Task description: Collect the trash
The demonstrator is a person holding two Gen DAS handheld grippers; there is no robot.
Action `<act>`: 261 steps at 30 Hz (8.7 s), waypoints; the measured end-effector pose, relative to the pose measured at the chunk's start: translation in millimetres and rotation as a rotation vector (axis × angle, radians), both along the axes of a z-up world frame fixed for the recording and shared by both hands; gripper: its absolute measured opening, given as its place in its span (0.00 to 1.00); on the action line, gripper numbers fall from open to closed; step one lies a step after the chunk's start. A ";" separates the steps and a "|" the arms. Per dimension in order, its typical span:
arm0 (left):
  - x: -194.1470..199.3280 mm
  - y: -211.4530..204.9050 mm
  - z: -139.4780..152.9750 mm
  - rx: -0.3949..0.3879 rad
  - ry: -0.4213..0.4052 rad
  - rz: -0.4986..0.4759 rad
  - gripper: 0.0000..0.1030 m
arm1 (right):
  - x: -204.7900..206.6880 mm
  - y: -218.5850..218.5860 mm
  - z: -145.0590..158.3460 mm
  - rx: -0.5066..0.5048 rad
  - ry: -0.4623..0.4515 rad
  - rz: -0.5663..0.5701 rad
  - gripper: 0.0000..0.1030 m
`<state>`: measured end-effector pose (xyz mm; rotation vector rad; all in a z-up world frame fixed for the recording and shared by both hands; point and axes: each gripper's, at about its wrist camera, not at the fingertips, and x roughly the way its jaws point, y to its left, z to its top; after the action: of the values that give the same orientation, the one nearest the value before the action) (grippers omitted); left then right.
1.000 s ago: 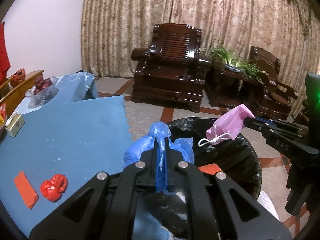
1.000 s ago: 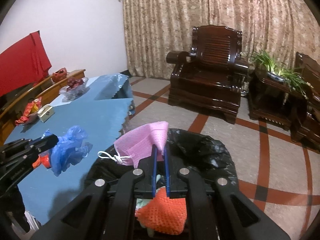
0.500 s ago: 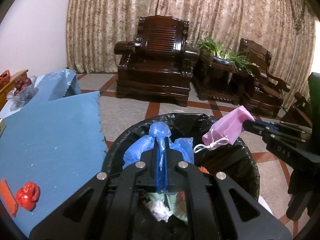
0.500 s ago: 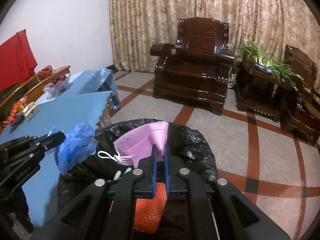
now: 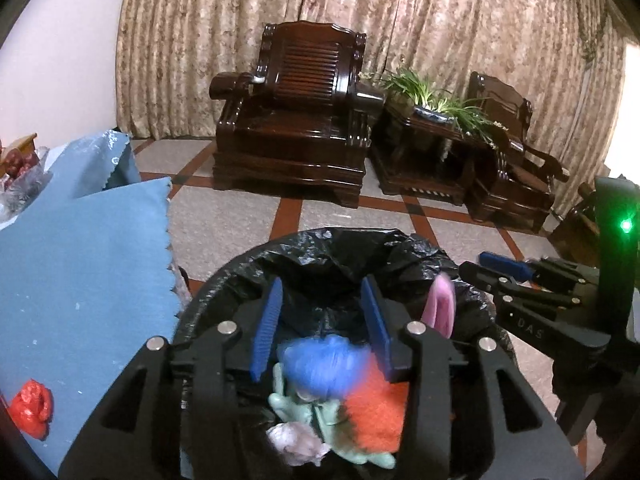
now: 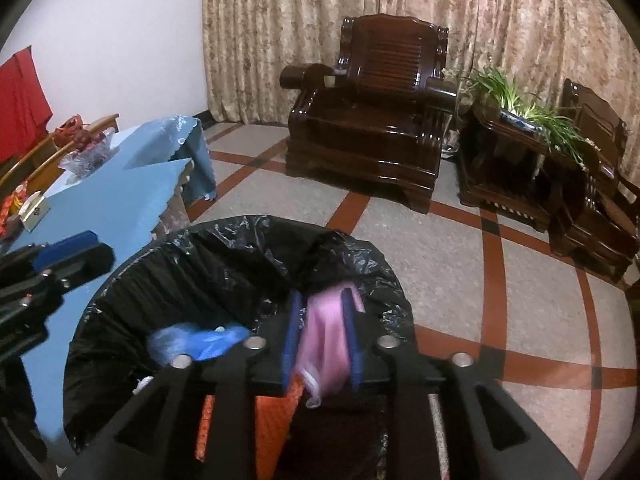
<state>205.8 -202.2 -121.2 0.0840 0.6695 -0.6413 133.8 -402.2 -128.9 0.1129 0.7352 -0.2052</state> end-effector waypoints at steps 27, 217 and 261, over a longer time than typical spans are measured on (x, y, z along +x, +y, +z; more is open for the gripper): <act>-50.9 238.7 34.8 0.090 -0.102 0.499 0.81 | 9.7 162.9 43.0 0.078 -0.156 0.284 0.94; 2.9 41.1 -13.2 0.059 0.069 0.020 0.52 | 10.3 29.1 24.2 0.031 -0.081 0.047 0.92; -142.5 156.0 92.9 0.062 -0.101 0.326 0.91 | -119.9 127.6 106.1 0.058 -0.111 0.105 0.94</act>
<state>63.2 -46.2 -28.3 0.0620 0.5894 -0.3013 14.0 -274.6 -22.8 0.1396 0.6345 -0.0767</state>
